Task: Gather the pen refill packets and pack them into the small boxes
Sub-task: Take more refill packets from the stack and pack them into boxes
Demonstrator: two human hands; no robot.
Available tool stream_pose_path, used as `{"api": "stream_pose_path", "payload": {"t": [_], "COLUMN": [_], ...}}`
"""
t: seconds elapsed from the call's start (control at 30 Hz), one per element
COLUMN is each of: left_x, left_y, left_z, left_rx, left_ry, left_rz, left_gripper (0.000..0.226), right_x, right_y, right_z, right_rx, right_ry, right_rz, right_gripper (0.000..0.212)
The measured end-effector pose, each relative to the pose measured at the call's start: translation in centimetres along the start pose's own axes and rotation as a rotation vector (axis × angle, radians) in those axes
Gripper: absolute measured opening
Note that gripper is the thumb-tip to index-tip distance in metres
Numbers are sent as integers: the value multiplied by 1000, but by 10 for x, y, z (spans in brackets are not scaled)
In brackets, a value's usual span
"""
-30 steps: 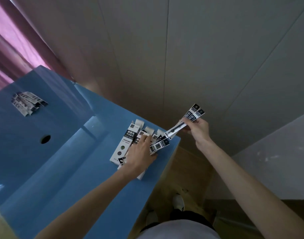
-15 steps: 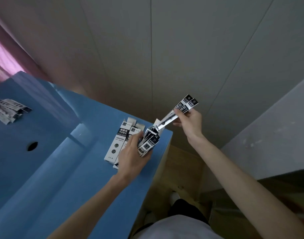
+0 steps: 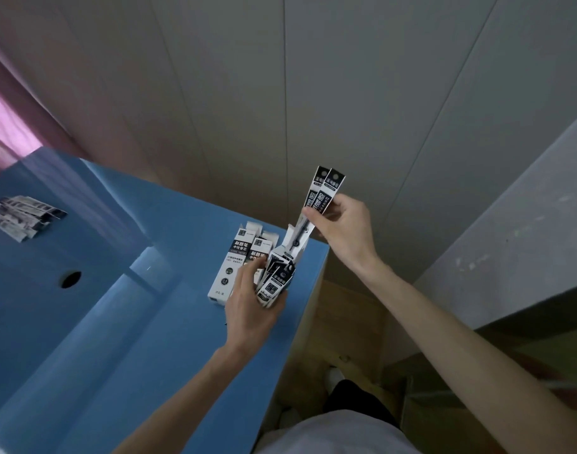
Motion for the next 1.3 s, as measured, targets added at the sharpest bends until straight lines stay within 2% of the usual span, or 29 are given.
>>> {"api": "stream_pose_path", "payload": {"t": [0.1, 0.17, 0.37, 0.5, 0.63, 0.73, 0.8, 0.87, 0.93, 1.1, 1.2, 1.3], "left_x": [2, 3, 5, 2, 1, 3, 5, 6, 4, 3, 4, 9], "left_y": [-4, -7, -8, -5, -9, -13, -14, -14, -13, -9, -11, -15], "left_z": [4, 5, 5, 7, 8, 10, 9, 8, 7, 4, -1, -7], "left_rx": [-40, -58, -43, -17, -31, -24, -16, -6, 9, 56, 107, 143], "left_ry": [-31, -46, -38, -6, -2, -13, -31, -44, -45, -47, -54, -100], "left_rz": [88, 116, 84, 51, 62, 49, 51, 74, 85, 85, 103, 130], "left_gripper": [68, 68, 66, 65, 63, 63, 63, 63, 62, 64, 58, 53], "right_x": [3, 6, 12, 11, 2, -4, -8, -15, -22, -29, -34, -37], "right_y": [2, 3, 3, 14, 22, 23, 25, 32, 38, 39, 40, 41], "right_z": [6, 8, 8, 11, 13, 15, 16, 16, 17, 24, 30, 31], "right_rx": [-2, 21, 48, 140, 223, 151, 138, 219, 286, 323, 379, 402], "right_ry": [-4, -3, 6, 3, 28, -9, -45, -42, -14, -1, 44, 96], "right_rz": [-15, 21, 106, 143, 163, 236, 258, 336, 383, 291, 276, 112], "right_gripper": [10, 15, 22, 15, 30, 35, 29, 18, 18, 30, 45, 37]}}
Point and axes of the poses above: each hand's wrist, its own z-axis away from the middle knuckle, its own y-axis out of the palm, x = y × z, the point moved 1 cm from there along -z, towards the middle knuckle, and after that the axes turned 15 degrees about x, right-handed, at the moved point
